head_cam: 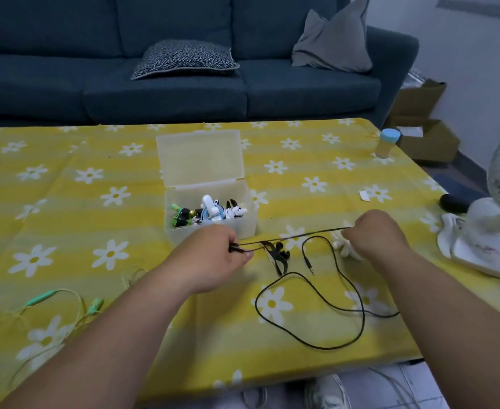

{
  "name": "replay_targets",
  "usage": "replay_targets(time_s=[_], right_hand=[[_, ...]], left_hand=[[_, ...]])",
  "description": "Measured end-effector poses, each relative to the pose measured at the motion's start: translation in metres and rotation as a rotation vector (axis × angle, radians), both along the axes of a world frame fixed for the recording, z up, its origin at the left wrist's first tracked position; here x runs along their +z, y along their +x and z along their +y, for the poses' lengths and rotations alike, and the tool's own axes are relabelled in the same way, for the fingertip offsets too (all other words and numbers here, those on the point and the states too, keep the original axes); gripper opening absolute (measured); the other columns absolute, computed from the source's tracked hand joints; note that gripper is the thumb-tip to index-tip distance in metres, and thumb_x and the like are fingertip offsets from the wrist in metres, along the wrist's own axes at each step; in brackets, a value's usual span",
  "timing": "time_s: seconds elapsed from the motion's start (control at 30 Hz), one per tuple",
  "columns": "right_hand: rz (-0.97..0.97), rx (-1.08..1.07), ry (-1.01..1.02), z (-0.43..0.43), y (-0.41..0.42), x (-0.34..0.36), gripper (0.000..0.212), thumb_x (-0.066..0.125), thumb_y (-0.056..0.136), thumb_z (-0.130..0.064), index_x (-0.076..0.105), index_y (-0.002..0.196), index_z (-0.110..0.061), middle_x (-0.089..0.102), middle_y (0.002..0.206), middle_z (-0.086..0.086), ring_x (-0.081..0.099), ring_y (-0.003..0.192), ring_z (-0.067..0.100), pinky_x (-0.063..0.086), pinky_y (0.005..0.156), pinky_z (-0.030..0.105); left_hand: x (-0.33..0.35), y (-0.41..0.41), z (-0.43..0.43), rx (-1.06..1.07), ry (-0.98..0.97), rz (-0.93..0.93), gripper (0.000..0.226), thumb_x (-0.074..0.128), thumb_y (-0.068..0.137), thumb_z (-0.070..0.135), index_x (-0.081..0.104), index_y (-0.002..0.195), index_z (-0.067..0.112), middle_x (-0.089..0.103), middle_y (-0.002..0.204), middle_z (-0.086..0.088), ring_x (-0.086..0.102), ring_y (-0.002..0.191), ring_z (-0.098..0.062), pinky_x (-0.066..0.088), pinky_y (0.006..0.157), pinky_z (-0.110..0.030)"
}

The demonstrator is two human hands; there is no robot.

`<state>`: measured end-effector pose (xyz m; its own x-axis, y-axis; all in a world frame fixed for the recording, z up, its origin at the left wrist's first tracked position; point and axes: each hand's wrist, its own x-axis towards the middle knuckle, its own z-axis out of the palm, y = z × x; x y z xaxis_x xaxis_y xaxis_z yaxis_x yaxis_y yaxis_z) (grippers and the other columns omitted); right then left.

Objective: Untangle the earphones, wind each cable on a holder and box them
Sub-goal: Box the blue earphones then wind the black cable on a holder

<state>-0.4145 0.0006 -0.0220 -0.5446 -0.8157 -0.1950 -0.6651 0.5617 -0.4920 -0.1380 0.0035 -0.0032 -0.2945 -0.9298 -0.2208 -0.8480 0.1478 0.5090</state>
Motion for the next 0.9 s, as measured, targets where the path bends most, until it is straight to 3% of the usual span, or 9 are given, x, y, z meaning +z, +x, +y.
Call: replay_targets(time_s=[0.13, 0.27, 0.33, 0.4, 0.47, 0.53, 0.6, 0.73, 0.9], right_hand=[[0.01, 0.042, 0.156, 0.004, 0.006, -0.01, 0.032, 0.071, 0.08, -0.031, 0.056, 0.066, -0.007, 0.053, 0.055, 0.004, 0.048, 0.054, 0.022, 0.033, 0.048, 0.026], [0.073, 0.036, 0.167, 0.004, 0.008, -0.013, 0.033, 0.072, 0.079, -0.023, 0.046, 0.061, -0.013, 0.045, 0.058, 0.0, 0.045, 0.054, 0.019, 0.029, 0.047, 0.025], [0.082, 0.073, 0.158, 0.005, 0.013, -0.006, 0.035, 0.069, 0.084, -0.024, 0.045, 0.06, -0.019, 0.041, 0.061, -0.006, 0.047, 0.061, 0.022, 0.036, 0.055, 0.025], [0.106, 0.136, 0.092, 0.004, 0.018, 0.005, 0.023, 0.072, 0.084, -0.028, 0.058, 0.072, -0.014, 0.055, 0.072, 0.0, 0.056, 0.076, 0.03, 0.045, 0.065, 0.032], [0.073, 0.198, -0.05, 0.006, 0.031, 0.023, 0.028, 0.077, 0.079, -0.031, 0.064, 0.095, -0.013, 0.062, 0.088, 0.004, 0.06, 0.082, 0.027, 0.046, 0.065, 0.034], [-0.003, 0.305, -0.139, 0.012, 0.053, 0.044, 0.031, 0.08, 0.076, -0.031, 0.063, 0.102, -0.024, 0.061, 0.082, -0.003, 0.059, 0.072, 0.018, 0.044, 0.06, 0.031], [-0.025, 0.441, -0.186, 0.021, 0.077, 0.059, 0.031, 0.08, 0.077, -0.03, 0.063, 0.103, -0.03, 0.057, 0.071, -0.005, 0.057, 0.062, 0.014, 0.047, 0.06, 0.031], [0.016, 0.607, -0.249, 0.04, 0.116, 0.073, 0.034, 0.081, 0.077, -0.033, 0.063, 0.107, -0.034, 0.05, 0.068, -0.008, 0.051, 0.063, 0.008, 0.048, 0.064, 0.032], [0.021, 0.693, -0.282, 0.047, 0.14, 0.074, 0.037, 0.082, 0.076, -0.037, 0.063, 0.107, -0.036, 0.049, 0.069, -0.011, 0.049, 0.065, 0.004, 0.045, 0.061, 0.028]], left_hand=[[-0.005, -0.005, -0.001, -0.037, 0.076, -0.072, 0.031, 0.062, 0.09, 0.046, 0.054, 0.073, 0.022, 0.056, 0.07, 0.001, 0.051, 0.063, -0.016, 0.036, 0.056, -0.027], [-0.005, -0.002, 0.0, -0.068, 0.103, -0.133, 0.03, 0.065, 0.089, 0.043, 0.052, 0.07, 0.022, 0.057, 0.072, 0.001, 0.05, 0.064, -0.016, 0.036, 0.057, -0.026], [-0.004, 0.001, 0.001, -0.118, 0.121, -0.18, 0.024, 0.066, 0.088, 0.04, 0.055, 0.077, 0.023, 0.062, 0.083, 0.001, 0.053, 0.071, -0.016, 0.038, 0.059, -0.025], [0.0, 0.005, 0.003, -0.169, 0.171, -0.214, 0.017, 0.069, 0.086, 0.038, 0.059, 0.085, 0.024, 0.063, 0.09, 0.004, 0.056, 0.079, -0.014, 0.04, 0.06, -0.022], [0.001, 0.011, 0.004, -0.181, 0.22, -0.204, 0.02, 0.073, 0.083, 0.039, 0.064, 0.091, 0.024, 0.066, 0.095, 0.007, 0.06, 0.085, -0.011, 0.046, 0.067, -0.021], [0.003, 0.016, 0.003, -0.1, 0.177, -0.082, 0.028, 0.071, 0.084, 0.045, 0.066, 0.1, 0.023, 0.066, 0.098, 0.008, 0.063, 0.091, -0.011, 0.052, 0.082, -0.027], [0.009, 0.016, 0.005, 0.051, 0.081, 0.212, 0.025, 0.062, 0.091, 0.046, 0.066, 0.1, 0.023, 0.067, 0.097, 0.006, 0.065, 0.093, -0.013, 0.053, 0.089, -0.036], [0.03, 0.014, 0.012, 0.253, 0.207, 0.808, 0.031, 0.049, 0.099, 0.039, 0.068, 0.103, 0.015, 0.072, 0.099, -0.004, 0.065, 0.075, -0.018, 0.056, 0.08, -0.04], [0.031, 0.028, 0.016, 0.231, 0.199, 0.842, 0.013, 0.062, 0.095, 0.02, 0.072, 0.099, 0.012, 0.064, 0.076, 0.001, 0.052, 0.058, -0.015, 0.045, 0.059, -0.029]])
